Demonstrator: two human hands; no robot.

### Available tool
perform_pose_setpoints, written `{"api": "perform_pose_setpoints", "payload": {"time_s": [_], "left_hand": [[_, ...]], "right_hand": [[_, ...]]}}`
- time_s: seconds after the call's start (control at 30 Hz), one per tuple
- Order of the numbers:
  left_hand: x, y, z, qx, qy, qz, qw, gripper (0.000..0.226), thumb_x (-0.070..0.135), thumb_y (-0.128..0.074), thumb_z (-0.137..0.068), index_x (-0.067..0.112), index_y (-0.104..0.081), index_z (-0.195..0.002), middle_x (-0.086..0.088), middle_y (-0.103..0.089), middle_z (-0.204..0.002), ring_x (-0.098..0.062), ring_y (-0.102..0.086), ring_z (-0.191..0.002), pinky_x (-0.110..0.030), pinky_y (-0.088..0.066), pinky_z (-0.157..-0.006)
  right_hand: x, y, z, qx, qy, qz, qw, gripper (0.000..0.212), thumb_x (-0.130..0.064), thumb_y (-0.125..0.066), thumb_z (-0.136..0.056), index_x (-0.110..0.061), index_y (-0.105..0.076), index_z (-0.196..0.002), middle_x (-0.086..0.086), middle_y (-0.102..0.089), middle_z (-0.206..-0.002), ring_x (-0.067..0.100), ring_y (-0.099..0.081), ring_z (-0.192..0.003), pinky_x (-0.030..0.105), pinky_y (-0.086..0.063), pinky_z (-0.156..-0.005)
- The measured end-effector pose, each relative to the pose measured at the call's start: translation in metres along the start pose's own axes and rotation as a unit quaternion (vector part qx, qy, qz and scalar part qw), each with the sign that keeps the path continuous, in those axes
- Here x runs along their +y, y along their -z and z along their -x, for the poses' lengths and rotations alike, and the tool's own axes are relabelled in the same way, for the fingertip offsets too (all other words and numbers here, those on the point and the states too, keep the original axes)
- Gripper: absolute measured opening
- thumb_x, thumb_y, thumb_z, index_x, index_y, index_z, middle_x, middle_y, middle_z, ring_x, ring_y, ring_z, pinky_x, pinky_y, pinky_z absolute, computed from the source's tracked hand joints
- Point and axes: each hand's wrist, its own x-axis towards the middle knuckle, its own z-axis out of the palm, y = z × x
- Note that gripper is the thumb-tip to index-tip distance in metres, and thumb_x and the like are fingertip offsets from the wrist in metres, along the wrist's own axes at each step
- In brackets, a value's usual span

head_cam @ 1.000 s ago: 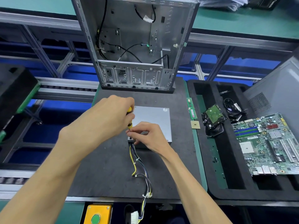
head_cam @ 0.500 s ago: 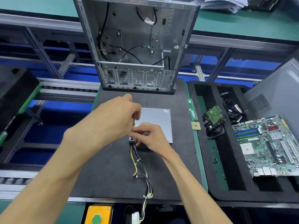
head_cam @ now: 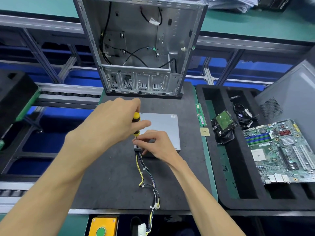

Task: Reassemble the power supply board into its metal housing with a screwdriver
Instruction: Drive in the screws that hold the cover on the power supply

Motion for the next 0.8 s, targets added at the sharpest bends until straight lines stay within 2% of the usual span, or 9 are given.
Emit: {"api": "perform_pose_setpoints", "payload": {"time_s": [0.13, 0.23, 0.37, 0.43, 0.5, 0.57, 0.63, 0.73, 0.8], "left_hand": [[-0.002, 0.005, -0.002, -0.020, -0.036, 0.043, 0.998, 0.006, 0.030, -0.060, -0.095, 0.027, -0.056, -0.091, 0.012, -0.051, -0.076, -0.015, -0.054, -0.077, -0.034, -0.042, -0.069], [-0.003, 0.009, 0.001, -0.076, -0.075, 0.073, 0.992, 0.024, 0.007, -0.057, -0.088, 0.030, -0.061, -0.088, 0.014, -0.054, -0.086, -0.009, -0.053, -0.077, -0.034, -0.046, -0.073], [-0.001, 0.002, 0.004, -0.054, -0.051, 0.032, 0.997, 0.020, 0.034, -0.062, -0.090, 0.037, -0.055, -0.109, 0.012, -0.059, -0.095, -0.020, -0.059, -0.092, -0.038, -0.051, -0.081], [-0.001, -0.001, 0.004, -0.014, -0.008, 0.010, 1.000, 0.024, 0.051, -0.061, -0.089, 0.030, -0.057, -0.100, 0.007, -0.062, -0.087, -0.026, -0.062, -0.087, -0.036, -0.049, -0.072], [-0.001, -0.001, 0.004, 0.002, -0.009, 0.019, 1.000, 0.019, 0.044, -0.059, -0.092, 0.025, -0.059, -0.091, 0.004, -0.058, -0.082, -0.028, -0.061, -0.084, -0.035, -0.045, -0.068], [-0.001, 0.000, 0.002, -0.039, -0.050, 0.033, 0.997, 0.007, 0.023, -0.057, -0.094, 0.027, -0.063, -0.092, 0.008, -0.054, -0.088, -0.022, -0.058, -0.088, -0.035, -0.044, -0.072], [0.000, 0.002, 0.003, -0.078, -0.080, 0.049, 0.992, 0.022, 0.011, -0.054, -0.092, 0.030, -0.065, -0.097, 0.009, -0.051, -0.097, -0.018, -0.057, -0.093, -0.037, -0.047, -0.081], [0.004, -0.001, 0.005, -0.053, -0.057, 0.033, 0.996, 0.021, 0.038, -0.061, -0.092, 0.033, -0.057, -0.111, 0.009, -0.055, -0.099, -0.020, -0.059, -0.094, -0.039, -0.050, -0.082], [0.004, -0.004, 0.004, -0.013, -0.013, -0.002, 1.000, 0.024, 0.051, -0.059, -0.091, 0.028, -0.055, -0.099, 0.003, -0.060, -0.090, -0.027, -0.060, -0.087, -0.036, -0.048, -0.072]], "right_hand": [[0.000, 0.000, 0.000, 0.001, 0.001, 0.000, 1.000, 0.011, -0.020, -0.082, -0.087, -0.031, -0.083, -0.090, -0.005, -0.073, -0.086, 0.014, -0.065, -0.062, 0.031, -0.060, -0.058], [0.000, 0.000, 0.000, 0.005, -0.002, -0.008, 1.000, 0.008, -0.021, -0.083, -0.086, -0.028, -0.084, -0.089, -0.007, -0.073, -0.084, 0.012, -0.065, -0.061, 0.027, -0.058, -0.056], [0.000, 0.000, 0.000, 0.007, -0.009, -0.013, 1.000, 0.014, -0.021, -0.084, -0.086, -0.035, -0.083, -0.085, -0.008, -0.071, -0.080, 0.013, -0.064, -0.062, 0.028, -0.058, -0.056], [0.001, 0.000, -0.001, 0.007, -0.012, -0.011, 1.000, 0.009, -0.021, -0.084, -0.086, -0.030, -0.084, -0.089, -0.005, -0.072, -0.082, 0.013, -0.064, -0.065, 0.028, -0.058, -0.056], [0.002, 0.000, -0.001, 0.004, -0.010, -0.007, 1.000, 0.007, -0.020, -0.084, -0.086, -0.024, -0.084, -0.091, -0.007, -0.072, -0.081, 0.013, -0.064, -0.065, 0.029, -0.059, -0.056], [0.002, -0.001, -0.001, 0.002, -0.011, -0.008, 1.000, 0.006, -0.018, -0.084, -0.086, -0.022, -0.084, -0.090, -0.008, -0.073, -0.082, 0.013, -0.064, -0.065, 0.028, -0.059, -0.056], [0.002, 0.000, -0.001, 0.002, -0.006, -0.007, 1.000, 0.010, -0.017, -0.083, -0.086, -0.026, -0.083, -0.086, -0.010, -0.072, -0.080, 0.011, -0.063, -0.063, 0.027, -0.058, -0.055], [0.003, 0.001, -0.001, 0.002, -0.013, -0.007, 1.000, 0.005, -0.019, -0.083, -0.085, -0.023, -0.084, -0.088, -0.009, -0.073, -0.081, 0.011, -0.063, -0.062, 0.027, -0.058, -0.056], [0.004, 0.001, -0.001, 0.005, -0.017, 0.000, 1.000, 0.006, -0.023, -0.084, -0.085, -0.023, -0.084, -0.091, -0.004, -0.075, -0.086, 0.012, -0.065, -0.064, 0.031, -0.059, -0.057]]}}
